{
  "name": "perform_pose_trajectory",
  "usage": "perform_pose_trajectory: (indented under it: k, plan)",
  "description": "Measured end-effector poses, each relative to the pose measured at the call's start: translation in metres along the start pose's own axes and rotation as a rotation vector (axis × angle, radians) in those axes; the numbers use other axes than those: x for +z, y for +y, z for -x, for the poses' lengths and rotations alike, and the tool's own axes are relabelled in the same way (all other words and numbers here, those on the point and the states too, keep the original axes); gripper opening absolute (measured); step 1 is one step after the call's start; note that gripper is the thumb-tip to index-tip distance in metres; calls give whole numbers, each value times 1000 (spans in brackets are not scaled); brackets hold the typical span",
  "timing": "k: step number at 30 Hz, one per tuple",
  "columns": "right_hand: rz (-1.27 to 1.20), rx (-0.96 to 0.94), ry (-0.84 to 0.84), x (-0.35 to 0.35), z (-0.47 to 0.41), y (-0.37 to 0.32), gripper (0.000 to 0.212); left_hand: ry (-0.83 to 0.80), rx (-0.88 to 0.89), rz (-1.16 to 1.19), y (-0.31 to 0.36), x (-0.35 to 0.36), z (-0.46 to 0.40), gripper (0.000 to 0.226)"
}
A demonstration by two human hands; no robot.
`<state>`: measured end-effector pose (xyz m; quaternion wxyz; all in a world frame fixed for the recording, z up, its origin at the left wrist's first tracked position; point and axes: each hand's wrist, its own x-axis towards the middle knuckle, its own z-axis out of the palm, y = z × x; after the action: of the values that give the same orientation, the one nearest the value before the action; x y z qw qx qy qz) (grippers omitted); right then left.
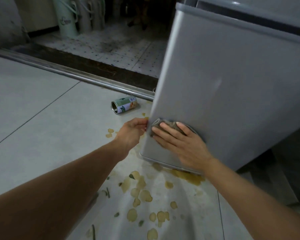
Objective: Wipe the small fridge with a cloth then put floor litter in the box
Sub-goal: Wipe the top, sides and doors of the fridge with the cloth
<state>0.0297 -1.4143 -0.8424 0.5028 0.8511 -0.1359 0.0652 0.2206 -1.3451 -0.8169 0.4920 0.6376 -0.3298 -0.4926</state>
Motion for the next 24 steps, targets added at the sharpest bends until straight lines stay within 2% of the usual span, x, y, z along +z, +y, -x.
perform_pose_trajectory:
  k: [5,8,12,15,20,24]
  plan:
    - [-33,271,201,-36,-64,67,62,-46,-11,11,7,-15,2,33]
    - [-54,288,218,-50,-93,88,54,-26,-12,14,5,-23,-2,34]
    - [-20,122,200,-38,-88,60,36,9,-54,54,-4,-31,-5,35]
    - [-22,-16,115,-19,-79,24,30,14,-71,100,-12,-36,-7,35]
    - [48,-211,-127,9,-61,-36,41,66,-68,39,-28,-43,-6,35]
    - [28,-428,-342,13,-55,-55,52,81,-61,16,-29,-49,-5,33]
